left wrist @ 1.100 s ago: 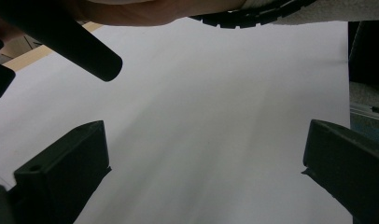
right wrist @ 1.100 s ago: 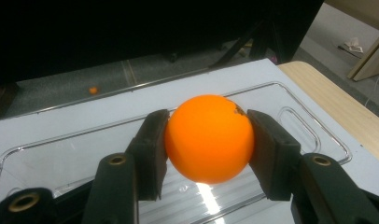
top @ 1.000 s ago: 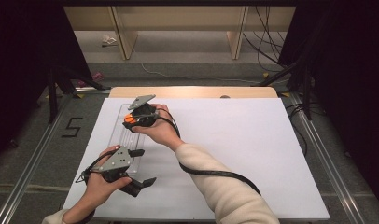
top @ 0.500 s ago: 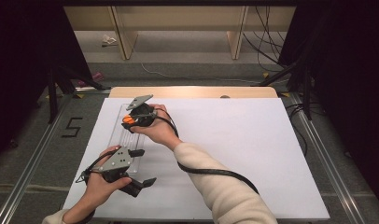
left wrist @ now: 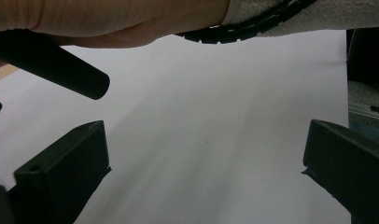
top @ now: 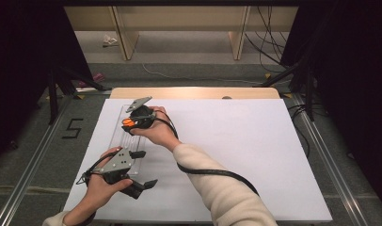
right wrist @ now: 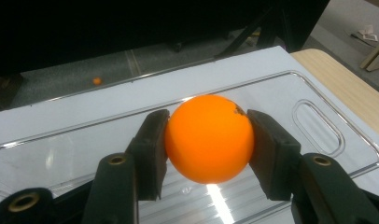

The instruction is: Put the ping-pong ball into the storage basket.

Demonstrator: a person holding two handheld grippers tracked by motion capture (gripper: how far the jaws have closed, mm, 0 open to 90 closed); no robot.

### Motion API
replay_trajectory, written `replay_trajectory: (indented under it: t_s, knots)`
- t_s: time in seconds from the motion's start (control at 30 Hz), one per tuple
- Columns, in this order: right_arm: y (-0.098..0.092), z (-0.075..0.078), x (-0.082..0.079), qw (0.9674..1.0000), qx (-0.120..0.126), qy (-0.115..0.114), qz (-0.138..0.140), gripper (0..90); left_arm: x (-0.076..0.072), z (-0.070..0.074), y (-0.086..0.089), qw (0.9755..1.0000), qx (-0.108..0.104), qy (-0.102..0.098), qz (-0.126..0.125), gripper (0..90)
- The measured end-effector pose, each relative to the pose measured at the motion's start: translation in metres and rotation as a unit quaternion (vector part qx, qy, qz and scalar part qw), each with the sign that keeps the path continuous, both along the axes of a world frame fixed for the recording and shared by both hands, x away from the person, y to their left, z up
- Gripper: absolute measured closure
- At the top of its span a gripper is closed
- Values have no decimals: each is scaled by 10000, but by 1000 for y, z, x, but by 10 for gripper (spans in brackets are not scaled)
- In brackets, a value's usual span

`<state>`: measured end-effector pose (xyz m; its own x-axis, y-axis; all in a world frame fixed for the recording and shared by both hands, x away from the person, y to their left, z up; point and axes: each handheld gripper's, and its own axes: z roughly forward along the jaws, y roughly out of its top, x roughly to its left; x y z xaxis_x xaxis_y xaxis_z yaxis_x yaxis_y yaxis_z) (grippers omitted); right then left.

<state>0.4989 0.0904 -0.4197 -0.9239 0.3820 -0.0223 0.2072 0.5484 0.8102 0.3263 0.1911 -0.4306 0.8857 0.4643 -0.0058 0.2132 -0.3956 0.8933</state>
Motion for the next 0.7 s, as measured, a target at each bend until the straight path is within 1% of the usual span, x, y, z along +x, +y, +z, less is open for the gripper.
replay_trajectory:
  t_s: [0.2, 0.7]
  knots:
    - [2, -3, 1, 10000, -26, 43, 24, 514, 0, 0, 0, 10000, 3, -1, -3, 0]
    - [6, -12, 5, 9997, -182, 167, 69, 514, 0, 0, 0, 10000, 18, 2, -12, 0]
